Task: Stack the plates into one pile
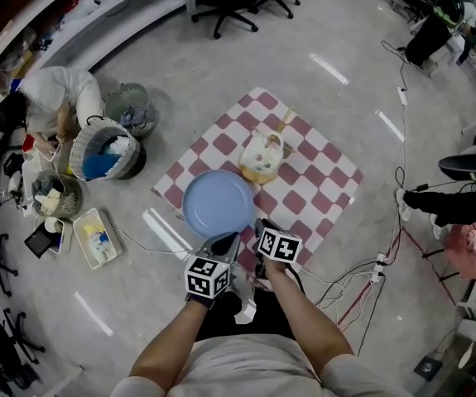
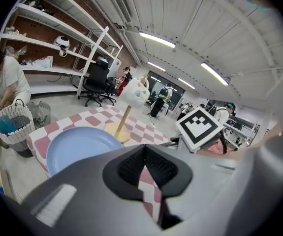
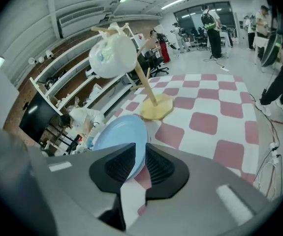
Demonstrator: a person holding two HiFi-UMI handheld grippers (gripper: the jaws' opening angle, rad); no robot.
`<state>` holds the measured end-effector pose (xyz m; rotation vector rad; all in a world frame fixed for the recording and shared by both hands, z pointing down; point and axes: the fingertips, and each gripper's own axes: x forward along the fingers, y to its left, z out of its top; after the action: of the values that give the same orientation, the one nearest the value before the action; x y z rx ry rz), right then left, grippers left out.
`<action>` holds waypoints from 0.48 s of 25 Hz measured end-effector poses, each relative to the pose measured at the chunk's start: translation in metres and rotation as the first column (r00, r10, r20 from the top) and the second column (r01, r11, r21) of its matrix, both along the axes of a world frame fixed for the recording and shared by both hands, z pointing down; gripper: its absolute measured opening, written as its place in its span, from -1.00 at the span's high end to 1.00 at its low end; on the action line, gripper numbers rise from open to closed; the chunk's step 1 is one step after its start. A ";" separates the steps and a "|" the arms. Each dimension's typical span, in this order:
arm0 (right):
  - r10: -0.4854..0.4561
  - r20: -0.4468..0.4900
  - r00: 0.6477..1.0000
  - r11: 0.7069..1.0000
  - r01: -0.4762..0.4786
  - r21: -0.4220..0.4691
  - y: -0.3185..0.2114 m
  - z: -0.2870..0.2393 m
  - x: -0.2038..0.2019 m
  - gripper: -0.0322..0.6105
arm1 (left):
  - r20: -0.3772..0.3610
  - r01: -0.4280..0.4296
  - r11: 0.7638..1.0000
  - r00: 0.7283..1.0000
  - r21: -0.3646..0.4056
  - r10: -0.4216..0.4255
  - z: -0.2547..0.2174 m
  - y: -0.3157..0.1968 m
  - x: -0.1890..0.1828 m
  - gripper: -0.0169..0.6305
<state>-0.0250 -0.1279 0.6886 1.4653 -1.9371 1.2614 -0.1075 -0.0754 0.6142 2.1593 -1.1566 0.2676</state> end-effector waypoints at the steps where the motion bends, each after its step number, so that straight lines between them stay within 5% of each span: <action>1: 0.006 0.009 1.000 1.000 -0.006 0.018 0.001 -0.010 0.005 0.69 | -0.002 -0.017 1.000 1.000 0.005 0.017 -0.005 -0.003 0.007 0.93; 12: 0.054 0.050 0.997 0.973 -0.064 0.222 0.005 -0.121 0.065 0.82 | -0.018 -0.165 0.985 0.986 0.056 0.166 -0.065 -0.018 0.074 0.93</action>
<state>0.0395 -0.1226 0.5672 1.6266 -2.1373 1.1375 -0.0338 -0.0939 0.5487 2.3041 -0.9830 0.2862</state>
